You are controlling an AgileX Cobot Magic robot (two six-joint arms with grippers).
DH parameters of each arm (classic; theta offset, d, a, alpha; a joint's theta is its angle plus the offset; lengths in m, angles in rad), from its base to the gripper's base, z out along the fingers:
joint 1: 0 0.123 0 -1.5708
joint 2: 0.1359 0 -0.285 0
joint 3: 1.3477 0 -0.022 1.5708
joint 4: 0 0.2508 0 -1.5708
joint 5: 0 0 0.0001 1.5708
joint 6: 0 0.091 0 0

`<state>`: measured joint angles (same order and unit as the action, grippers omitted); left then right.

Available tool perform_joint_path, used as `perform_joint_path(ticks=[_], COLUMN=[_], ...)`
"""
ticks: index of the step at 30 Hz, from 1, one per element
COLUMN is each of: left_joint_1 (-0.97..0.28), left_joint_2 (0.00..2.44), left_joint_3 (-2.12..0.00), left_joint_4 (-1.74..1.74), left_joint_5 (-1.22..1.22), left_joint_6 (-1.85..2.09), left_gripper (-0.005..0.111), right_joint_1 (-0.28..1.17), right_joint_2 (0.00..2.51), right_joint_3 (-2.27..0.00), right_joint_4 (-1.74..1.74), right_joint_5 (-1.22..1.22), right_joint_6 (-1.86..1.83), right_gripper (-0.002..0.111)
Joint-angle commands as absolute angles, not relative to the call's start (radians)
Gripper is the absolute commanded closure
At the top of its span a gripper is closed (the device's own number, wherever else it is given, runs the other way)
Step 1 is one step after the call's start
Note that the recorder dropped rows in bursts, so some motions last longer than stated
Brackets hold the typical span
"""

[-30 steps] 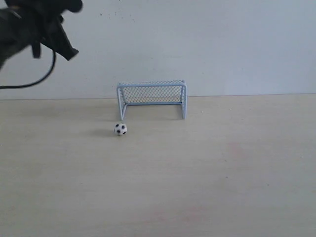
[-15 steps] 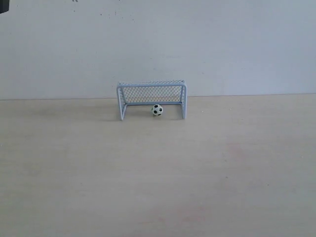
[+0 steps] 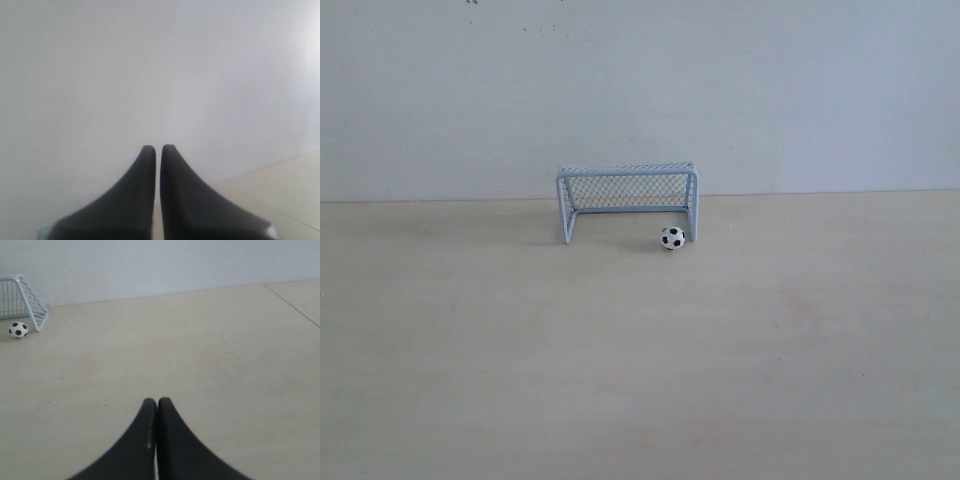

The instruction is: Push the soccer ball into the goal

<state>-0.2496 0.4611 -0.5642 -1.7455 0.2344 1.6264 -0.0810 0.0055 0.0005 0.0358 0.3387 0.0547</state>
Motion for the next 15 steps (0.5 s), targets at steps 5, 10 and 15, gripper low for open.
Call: perform_joint_path(ticks=[5,10,15], left_joint_1=[-0.254,-0.254,-0.254], left_joint_2=[0.307,0.270,0.266], left_joint_3=[-0.543,-0.543,-0.543], left_joint_4=[-1.744,-1.744,-1.744], left_joint_5=[0.376,0.371,0.367], left_joint_6=[1.615,1.615,1.615], left_gripper=[0.102,0.102,0.102], right_joint_1=[-0.087,-0.087,-0.087], right_joint_2=[0.000,0.000,0.000], right_joint_3=[0.000,0.000,0.000], right_joint_4=[0.034,0.034,0.034], right_joint_5=[0.334,0.334,0.334], right_joint_6=[0.050,0.050,0.050], right_gripper=[0.109,0.109,0.109])
